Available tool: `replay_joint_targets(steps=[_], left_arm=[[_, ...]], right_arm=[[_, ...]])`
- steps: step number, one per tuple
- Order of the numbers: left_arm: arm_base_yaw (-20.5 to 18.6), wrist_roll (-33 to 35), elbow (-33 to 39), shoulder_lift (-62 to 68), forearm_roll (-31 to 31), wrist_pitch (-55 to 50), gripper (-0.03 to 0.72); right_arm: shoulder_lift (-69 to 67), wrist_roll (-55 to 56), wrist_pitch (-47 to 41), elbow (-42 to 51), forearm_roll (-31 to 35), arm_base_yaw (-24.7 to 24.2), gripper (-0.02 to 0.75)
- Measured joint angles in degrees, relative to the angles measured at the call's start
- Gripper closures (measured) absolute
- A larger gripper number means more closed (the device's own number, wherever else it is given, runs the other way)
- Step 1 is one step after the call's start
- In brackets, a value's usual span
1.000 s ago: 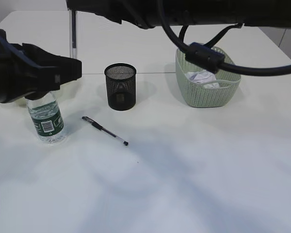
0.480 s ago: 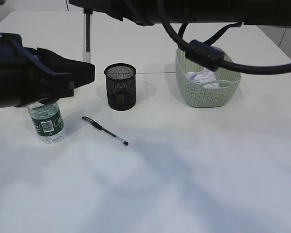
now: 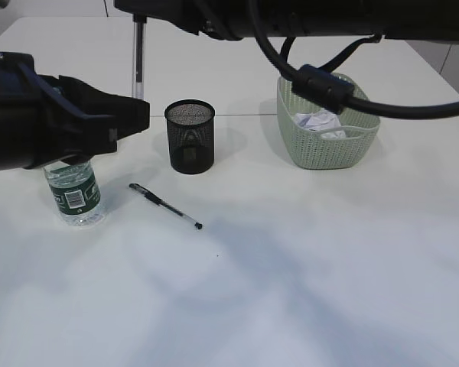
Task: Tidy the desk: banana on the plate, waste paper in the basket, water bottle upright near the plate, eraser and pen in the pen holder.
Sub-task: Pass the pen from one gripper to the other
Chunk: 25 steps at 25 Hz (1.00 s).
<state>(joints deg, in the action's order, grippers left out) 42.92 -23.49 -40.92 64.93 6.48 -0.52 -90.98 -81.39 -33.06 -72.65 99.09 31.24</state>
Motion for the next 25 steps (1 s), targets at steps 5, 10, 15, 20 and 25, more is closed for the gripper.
replay_joint_targets(steps=[5, 10, 15, 20, 25], left_arm=[[0.00, 0.00, 0.00, 0.05, 0.00, 0.00, 0.648], [0.00, 0.00, 0.00, 0.05, 0.00, 0.00, 0.648], [0.00, 0.00, 0.09, 0.05, 0.00, 0.52, 0.644], [0.00, 0.00, 0.22, 0.05, 0.27, 1.74, 0.556], [0.00, 0.00, 0.22, 0.05, 1.44, 2.62, 0.294]], right_arm=[[0.00, -0.22, -0.29, 0.00, 0.00, 0.00, 0.660], [0.00, -0.89, -0.43, 0.00, 0.00, 0.00, 0.681], [0.00, -1.35, -0.43, 0.00, 0.12, 0.00, 0.681], [0.00, -1.57, -0.46, 0.00, 0.11, 0.00, 0.682], [0.00, -1.78, -0.46, 0.00, 0.03, 0.00, 0.682]])
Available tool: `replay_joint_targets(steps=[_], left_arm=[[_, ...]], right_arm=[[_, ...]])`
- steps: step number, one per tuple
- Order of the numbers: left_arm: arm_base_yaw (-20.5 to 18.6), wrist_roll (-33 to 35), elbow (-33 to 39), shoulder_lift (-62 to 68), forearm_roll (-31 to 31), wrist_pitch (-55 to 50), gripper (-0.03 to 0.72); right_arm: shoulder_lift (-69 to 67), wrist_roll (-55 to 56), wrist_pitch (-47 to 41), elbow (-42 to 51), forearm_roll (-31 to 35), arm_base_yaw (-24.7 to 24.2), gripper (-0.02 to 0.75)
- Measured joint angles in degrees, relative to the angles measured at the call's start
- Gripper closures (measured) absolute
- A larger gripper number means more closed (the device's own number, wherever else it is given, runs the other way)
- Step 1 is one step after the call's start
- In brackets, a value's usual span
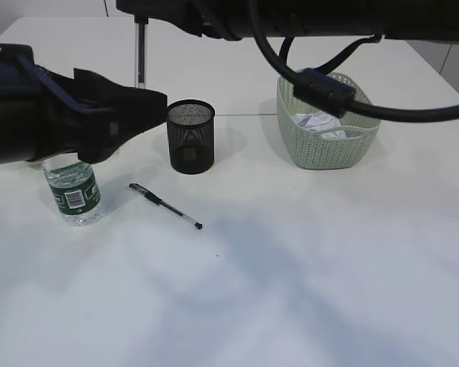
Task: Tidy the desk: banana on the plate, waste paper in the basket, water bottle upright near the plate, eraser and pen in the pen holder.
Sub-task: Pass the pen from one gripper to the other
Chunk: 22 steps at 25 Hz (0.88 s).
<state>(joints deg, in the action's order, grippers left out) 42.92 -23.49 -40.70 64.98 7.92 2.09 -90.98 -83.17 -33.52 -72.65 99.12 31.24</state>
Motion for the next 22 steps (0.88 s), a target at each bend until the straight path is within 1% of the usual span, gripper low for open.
replay_joint_targets(steps=[2, 4, 6, 8, 10, 13, 17, 20, 22], left_arm=[[0.00, 0.00, 0.00, 0.00, 0.41, 0.00, 0.195], [0.00, 0.00, 0.00, 0.00, 0.53, 0.00, 0.120], [0.00, 0.00, 0.00, 0.00, 0.80, -0.67, 0.092], [-0.14, 0.00, 0.00, 0.00, 1.65, -2.47, 0.091], [-1.04, 0.00, 0.00, -0.12, 2.04, -5.48, 0.111], [-3.55, 0.00, 0.00, -1.13, 2.18, -9.69, 0.156], [-7.98, 0.00, 0.00, -3.14, 2.18, -14.93, 0.238], [-11.62, 0.00, 0.00, -3.62, 0.77, -20.13, 0.305], [-14.44, -1.25, 0.00, -3.71, 0.28, -24.29, 0.332]], right_arm=[[0.00, -0.09, 0.00, 0.00, 0.00, 0.00, 0.682], [0.00, -0.12, 0.00, 0.00, 0.00, 0.00, 0.682], [0.00, -0.12, 0.00, 0.00, 0.00, 0.00, 0.683], [0.00, -0.12, 0.00, 0.00, 0.00, 0.00, 0.683], [0.00, -0.22, 0.00, 0.00, 0.00, 0.00, 0.683], [0.00, -0.22, 0.00, 0.00, 0.00, 0.00, 0.683], [0.00, -0.22, 0.00, 0.00, 0.00, 0.00, 0.683], [0.00, -0.22, 0.00, 0.00, 0.00, 0.00, 0.683], [0.00, -0.22, 0.00, 0.00, 0.00, 0.00, 0.683]])
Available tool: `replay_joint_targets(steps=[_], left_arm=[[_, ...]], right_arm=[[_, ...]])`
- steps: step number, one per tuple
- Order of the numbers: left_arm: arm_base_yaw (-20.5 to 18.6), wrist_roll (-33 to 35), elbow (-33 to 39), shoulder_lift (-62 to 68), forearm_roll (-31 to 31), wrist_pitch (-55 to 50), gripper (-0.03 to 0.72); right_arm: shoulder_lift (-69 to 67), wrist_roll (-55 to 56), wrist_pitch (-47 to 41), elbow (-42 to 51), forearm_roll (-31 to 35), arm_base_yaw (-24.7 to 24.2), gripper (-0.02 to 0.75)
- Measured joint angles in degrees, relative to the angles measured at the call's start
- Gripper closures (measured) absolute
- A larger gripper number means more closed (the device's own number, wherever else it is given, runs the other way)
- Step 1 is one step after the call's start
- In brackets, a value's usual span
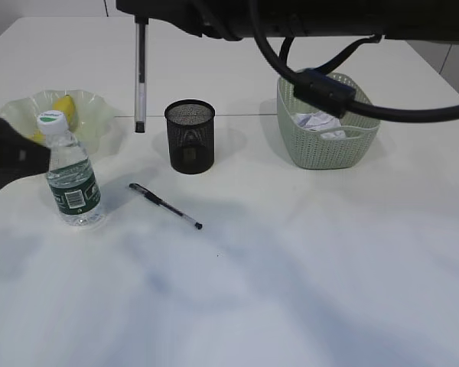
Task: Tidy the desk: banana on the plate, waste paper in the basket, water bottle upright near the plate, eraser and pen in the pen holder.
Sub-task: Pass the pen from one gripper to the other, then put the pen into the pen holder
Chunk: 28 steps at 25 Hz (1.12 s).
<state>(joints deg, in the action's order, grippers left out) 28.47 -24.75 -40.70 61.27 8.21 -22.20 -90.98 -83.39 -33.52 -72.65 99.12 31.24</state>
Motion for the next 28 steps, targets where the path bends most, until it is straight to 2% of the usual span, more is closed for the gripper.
replay_joint_targets(steps=[6, 12, 16, 21, 28], left_arm=[[-8.67, -5.21, 0.00, -0.99, -0.16, -9.82, 0.349], [-13.32, -9.36, 0.00, -7.26, 0.71, -12.36, 0.350], [-14.13, -10.46, 0.00, -11.90, 2.83, -14.93, 0.350], [-14.13, -10.68, 0.00, -16.25, 4.08, -18.67, 0.350], [-14.13, -10.68, 0.00, -17.76, 4.30, -19.61, 0.350]], right_arm=[[0.00, -0.03, 1.02, 0.00, 0.00, 0.00, 0.683], [0.00, -0.12, 7.61, 0.00, 0.00, 0.00, 0.683], [0.00, -2.62, 14.14, 0.00, 0.25, 0.00, 0.683], [-0.08, -10.84, 23.14, 0.00, 0.93, 0.00, 0.683], [-7.22, -15.20, 25.32, -4.98, 1.65, -0.31, 0.684]])
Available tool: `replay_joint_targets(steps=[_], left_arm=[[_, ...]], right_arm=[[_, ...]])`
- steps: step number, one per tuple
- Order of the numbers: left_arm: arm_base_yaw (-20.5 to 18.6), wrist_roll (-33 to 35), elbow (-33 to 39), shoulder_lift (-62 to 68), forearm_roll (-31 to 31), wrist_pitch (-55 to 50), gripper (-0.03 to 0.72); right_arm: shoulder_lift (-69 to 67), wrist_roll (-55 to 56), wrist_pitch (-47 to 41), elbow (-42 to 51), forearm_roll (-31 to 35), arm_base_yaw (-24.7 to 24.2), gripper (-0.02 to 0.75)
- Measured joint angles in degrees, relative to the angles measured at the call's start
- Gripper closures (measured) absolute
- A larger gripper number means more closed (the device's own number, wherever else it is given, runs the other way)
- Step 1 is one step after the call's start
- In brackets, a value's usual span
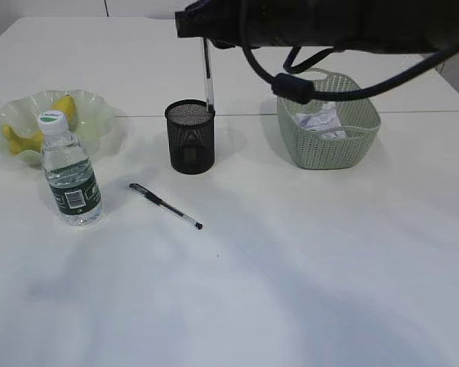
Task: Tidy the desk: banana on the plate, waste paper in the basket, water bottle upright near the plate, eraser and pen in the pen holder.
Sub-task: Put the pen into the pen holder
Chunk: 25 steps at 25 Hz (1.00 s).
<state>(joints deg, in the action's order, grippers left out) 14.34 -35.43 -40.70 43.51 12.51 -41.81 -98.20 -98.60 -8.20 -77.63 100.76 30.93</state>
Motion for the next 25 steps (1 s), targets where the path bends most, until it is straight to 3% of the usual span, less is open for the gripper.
replay_joint_targets(steps=[10, 19, 25], left_arm=[[0.00, 0.00, 0.00, 0.00, 1.09, -0.56, 0.350], [0.00, 0.00, 0.00, 0.00, 4.62, -0.56, 0.350], [0.00, 0.00, 0.00, 0.00, 4.89, -0.56, 0.350]], right_arm=[[-13.74, -1.78, -0.60, -10.31, 1.98, -1.05, 0.684], [-19.83, -5.99, -12.55, -14.50, 3.09, -9.69, 0.684], [-25.25, -6.21, -16.79, -21.93, 3.09, -10.80, 0.684]])
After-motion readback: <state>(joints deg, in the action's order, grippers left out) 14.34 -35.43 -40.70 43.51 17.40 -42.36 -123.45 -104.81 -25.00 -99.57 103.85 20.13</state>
